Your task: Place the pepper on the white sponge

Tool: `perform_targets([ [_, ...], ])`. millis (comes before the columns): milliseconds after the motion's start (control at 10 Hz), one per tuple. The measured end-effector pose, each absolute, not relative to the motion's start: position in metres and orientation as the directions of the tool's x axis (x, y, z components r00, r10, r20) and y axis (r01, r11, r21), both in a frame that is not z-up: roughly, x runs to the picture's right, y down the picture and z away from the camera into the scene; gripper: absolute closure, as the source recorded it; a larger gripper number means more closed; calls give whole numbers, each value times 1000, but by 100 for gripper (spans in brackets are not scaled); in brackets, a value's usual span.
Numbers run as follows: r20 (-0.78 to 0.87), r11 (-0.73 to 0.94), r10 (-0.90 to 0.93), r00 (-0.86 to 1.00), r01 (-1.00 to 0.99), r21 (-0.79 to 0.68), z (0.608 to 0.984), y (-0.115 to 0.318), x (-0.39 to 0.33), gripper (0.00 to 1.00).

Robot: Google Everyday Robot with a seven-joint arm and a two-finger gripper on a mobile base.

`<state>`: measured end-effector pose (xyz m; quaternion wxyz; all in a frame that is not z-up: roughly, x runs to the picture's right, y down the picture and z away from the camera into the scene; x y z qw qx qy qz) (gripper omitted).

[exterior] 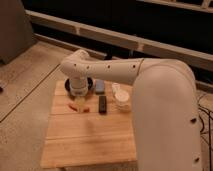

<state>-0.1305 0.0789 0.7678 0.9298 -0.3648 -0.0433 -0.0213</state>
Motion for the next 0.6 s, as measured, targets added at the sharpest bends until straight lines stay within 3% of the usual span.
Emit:
perform_targets([
  [600, 183, 670, -95, 978, 199, -715, 794, 86, -132, 35],
])
